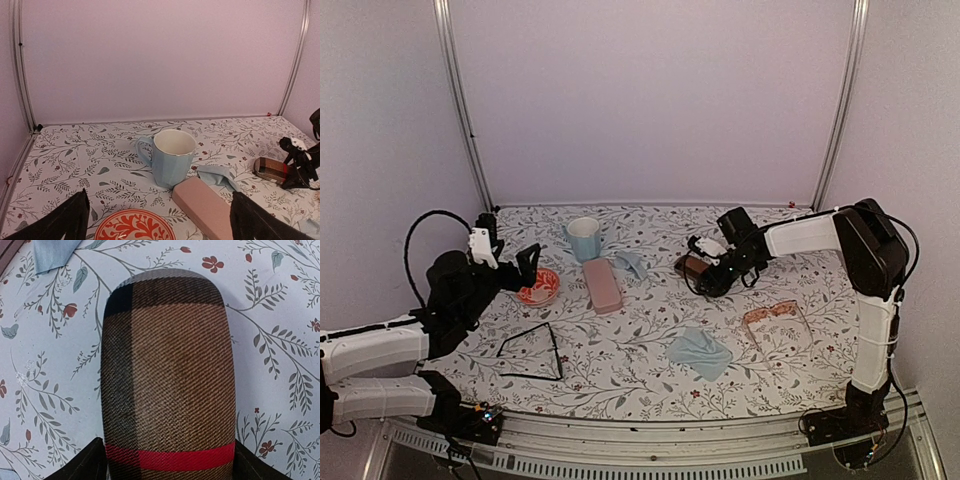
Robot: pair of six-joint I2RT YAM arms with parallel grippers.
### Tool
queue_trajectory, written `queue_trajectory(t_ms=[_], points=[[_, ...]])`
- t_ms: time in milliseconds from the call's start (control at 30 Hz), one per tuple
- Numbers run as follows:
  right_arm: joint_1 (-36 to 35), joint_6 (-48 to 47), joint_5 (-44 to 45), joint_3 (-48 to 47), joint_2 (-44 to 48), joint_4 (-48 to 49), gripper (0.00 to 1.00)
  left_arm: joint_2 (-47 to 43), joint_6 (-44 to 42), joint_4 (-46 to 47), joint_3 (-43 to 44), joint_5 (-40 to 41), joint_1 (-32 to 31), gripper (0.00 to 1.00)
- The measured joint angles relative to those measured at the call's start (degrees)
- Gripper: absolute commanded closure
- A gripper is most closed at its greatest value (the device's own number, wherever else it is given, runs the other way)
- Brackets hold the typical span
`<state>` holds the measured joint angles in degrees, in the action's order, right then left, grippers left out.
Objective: Organize the sunglasses
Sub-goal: Pick up the sunglasses case from the center of the board, then pass from the right arm to the left
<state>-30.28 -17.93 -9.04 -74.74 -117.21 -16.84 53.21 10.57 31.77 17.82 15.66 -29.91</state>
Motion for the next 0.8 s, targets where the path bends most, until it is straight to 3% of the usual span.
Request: queue_trajectory(t_ms=[200,333,633,800], points=[[-0.2,0.2,0.1,0.2,0.7,0.2,0.44,0.9,-1.4,0.6,0.0,-5.0,-0.1,0.01],[-1.0,0.5,-1.8,2.0,4.5,0.2,0.49,3.0,-3.5,2.1,0.0,-11.8,-0.7,0.01],[-6.1,3.5,-18.8,6.6,21.2,5.3,0.5,11.1,-6.1,7.9,2.5,-28.2,-5.7,0.01],[-9.8,5.1,-27.2,7.0,26.1,8.2,0.5,15.1,-6.5,11.3,5.4,-35.1,-8.9,0.01]])
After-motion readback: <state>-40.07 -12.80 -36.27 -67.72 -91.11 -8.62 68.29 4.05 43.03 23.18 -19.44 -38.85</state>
